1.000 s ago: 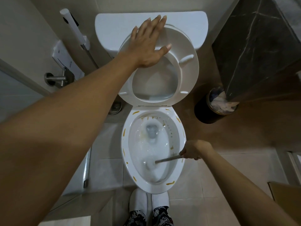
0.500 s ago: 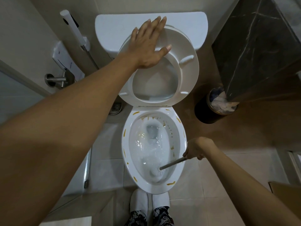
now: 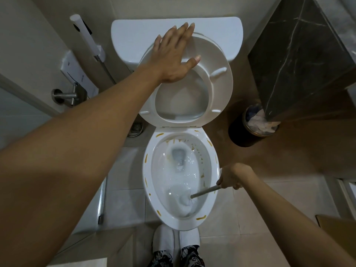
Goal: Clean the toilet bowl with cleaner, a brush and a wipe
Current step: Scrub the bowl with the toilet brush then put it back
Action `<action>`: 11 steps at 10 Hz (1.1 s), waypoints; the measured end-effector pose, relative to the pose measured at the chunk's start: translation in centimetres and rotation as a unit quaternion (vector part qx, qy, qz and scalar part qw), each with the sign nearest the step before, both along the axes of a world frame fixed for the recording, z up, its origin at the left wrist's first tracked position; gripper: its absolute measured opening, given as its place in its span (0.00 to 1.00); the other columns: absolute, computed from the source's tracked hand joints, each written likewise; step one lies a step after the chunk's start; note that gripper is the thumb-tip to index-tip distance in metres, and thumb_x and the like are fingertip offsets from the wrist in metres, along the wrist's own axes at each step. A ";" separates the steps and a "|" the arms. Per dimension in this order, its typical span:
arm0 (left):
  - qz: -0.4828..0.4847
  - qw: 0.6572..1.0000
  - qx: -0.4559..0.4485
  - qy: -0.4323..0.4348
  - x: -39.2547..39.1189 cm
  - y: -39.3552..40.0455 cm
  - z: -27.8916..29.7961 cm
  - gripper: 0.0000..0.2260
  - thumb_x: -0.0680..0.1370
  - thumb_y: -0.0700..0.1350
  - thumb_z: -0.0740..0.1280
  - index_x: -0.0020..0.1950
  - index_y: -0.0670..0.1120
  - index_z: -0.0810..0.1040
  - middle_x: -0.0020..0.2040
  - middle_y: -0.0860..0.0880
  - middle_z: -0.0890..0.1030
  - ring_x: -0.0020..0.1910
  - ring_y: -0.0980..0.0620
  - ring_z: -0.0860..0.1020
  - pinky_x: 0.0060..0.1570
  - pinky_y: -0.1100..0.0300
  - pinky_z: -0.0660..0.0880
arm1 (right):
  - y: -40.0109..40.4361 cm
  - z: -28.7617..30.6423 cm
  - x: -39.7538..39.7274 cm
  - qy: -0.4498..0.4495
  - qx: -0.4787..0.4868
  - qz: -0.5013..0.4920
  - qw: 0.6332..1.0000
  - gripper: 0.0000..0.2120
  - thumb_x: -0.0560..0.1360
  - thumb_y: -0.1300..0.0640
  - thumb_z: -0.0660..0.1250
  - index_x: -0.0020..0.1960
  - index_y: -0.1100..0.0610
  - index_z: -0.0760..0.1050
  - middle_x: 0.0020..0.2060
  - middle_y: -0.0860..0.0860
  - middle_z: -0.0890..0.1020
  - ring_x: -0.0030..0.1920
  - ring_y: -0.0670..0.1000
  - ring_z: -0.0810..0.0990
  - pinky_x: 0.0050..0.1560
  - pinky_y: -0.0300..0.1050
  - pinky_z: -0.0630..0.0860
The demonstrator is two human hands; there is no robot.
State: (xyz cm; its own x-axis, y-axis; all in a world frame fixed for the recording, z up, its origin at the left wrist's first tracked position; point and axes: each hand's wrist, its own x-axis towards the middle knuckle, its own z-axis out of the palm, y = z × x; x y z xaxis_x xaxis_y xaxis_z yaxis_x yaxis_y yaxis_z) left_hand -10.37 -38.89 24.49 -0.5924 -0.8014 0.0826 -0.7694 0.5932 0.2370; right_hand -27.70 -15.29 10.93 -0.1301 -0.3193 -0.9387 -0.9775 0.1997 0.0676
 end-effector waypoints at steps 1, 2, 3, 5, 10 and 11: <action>0.001 1.000 0.000 0.002 0.0 -0.1 0.0 0.32 0.80 0.61 0.52 0.78 0.50 0.42 0.79 0.49 0.45 0.77 0.46 0.44 0.73 0.43 0.43 | 0.3 -0.8 0.8 -0.031 -0.015 -0.024 0.999 0.16 0.78 0.53 0.63 0.65 0.51 0.77 0.38 0.47 0.76 0.29 0.45 0.70 0.35 0.39 0.71; 0.002 1.000 0.000 0.001 0.0 -0.1 0.0 0.32 0.80 0.61 0.52 0.78 0.50 0.42 0.79 0.49 0.45 0.77 0.46 0.44 0.73 0.43 0.43 | 1.1 -2.1 1.8 -0.052 -0.059 -0.051 0.996 0.16 0.78 0.53 0.63 0.66 0.51 0.75 0.39 0.47 0.76 0.30 0.44 0.69 0.43 0.42 0.72; 0.001 1.000 0.000 0.000 0.0 -0.1 -0.1 0.32 0.80 0.61 0.52 0.78 0.50 0.42 0.79 0.49 0.45 0.77 0.46 0.44 0.73 0.43 0.43 | 0.7 -1.4 1.0 -0.060 -0.013 -0.040 0.997 0.16 0.78 0.52 0.63 0.65 0.47 0.76 0.33 0.45 0.75 0.28 0.45 0.69 0.33 0.37 0.68; 0.004 1.000 0.007 0.001 0.0 -0.1 0.0 0.33 0.80 0.62 0.52 0.78 0.51 0.42 0.79 0.50 0.45 0.77 0.47 0.44 0.73 0.43 0.42 | 1.4 -1.2 1.4 -0.114 -0.005 -0.051 0.992 0.12 0.79 0.48 0.63 0.62 0.43 0.77 0.32 0.47 0.74 0.27 0.45 0.68 0.27 0.34 0.65; 0.005 1.000 0.001 0.000 0.0 -0.1 -0.1 0.33 0.80 0.62 0.52 0.78 0.51 0.42 0.79 0.49 0.45 0.77 0.46 0.44 0.73 0.43 0.43 | 2.3 -4.0 4.0 -0.136 -0.132 -0.056 0.980 0.18 0.82 0.50 0.56 0.72 0.45 0.68 0.59 0.51 0.78 0.46 0.51 0.77 0.42 0.38 0.75; 0.003 1.000 0.001 0.001 -0.1 0.1 0.0 0.33 0.80 0.62 0.52 0.78 0.50 0.42 0.79 0.49 0.45 0.77 0.46 0.44 0.73 0.43 0.43 | 2.6 -4.7 4.0 -0.141 -0.119 -0.110 0.977 0.18 0.82 0.49 0.57 0.71 0.44 0.69 0.55 0.51 0.79 0.39 0.49 0.77 0.35 0.38 0.75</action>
State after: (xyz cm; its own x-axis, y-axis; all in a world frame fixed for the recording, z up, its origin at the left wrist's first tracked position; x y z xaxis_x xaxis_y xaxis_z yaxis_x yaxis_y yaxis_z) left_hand -10.46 -38.81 24.47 -0.5880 -0.8046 0.0828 -0.7720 0.5888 0.2395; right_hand -23.72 -12.73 6.25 0.0332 -0.5254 -0.8502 -0.8821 0.3846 -0.2721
